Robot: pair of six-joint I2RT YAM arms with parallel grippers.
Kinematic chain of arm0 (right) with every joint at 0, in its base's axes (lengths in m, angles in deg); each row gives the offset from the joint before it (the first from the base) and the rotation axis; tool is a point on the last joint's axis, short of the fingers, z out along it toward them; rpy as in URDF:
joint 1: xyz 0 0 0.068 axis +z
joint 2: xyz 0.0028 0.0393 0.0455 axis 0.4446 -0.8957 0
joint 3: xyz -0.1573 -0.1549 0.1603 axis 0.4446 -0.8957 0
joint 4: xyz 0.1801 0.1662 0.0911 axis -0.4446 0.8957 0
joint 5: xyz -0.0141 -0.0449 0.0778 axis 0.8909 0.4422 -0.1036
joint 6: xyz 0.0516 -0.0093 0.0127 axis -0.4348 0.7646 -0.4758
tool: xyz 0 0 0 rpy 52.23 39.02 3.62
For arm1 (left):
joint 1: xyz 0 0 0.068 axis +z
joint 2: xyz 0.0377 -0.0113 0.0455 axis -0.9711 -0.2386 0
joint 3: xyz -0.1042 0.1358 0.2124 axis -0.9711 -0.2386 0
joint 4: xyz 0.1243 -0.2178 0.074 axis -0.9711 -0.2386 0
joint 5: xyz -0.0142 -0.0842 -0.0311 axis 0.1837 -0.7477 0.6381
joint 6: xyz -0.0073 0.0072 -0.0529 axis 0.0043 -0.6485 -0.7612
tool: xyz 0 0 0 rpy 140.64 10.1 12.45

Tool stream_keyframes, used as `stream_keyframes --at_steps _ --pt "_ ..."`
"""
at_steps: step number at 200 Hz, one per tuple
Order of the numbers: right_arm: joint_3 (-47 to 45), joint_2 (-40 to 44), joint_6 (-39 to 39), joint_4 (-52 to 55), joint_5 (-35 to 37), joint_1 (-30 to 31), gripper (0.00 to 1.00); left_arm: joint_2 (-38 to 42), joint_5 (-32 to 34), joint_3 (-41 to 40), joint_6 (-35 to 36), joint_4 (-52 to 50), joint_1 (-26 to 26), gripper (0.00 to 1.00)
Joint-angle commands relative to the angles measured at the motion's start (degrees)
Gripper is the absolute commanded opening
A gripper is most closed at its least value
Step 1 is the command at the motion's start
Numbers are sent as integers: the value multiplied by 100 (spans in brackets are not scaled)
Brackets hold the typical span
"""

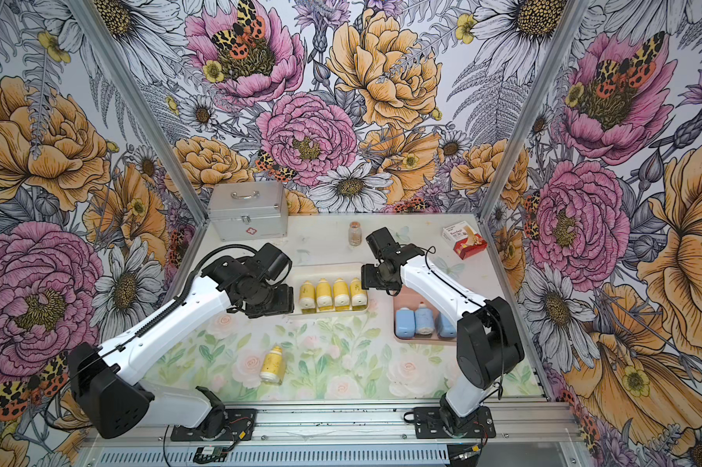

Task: Place the pencil sharpeners by color into the storage box
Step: Pick up the pencil sharpener from the center of the board.

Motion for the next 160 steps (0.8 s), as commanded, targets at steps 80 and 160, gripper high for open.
stream_keyframes --at_steps 80,160 --pt "171 -48 118 -57 -103 123 70 976 350 -1409 -1185 -310 -1056 71" --pt "239 -125 126 -55 -87 208 70 894 253 -1599 -1346 -289 -1284 73"
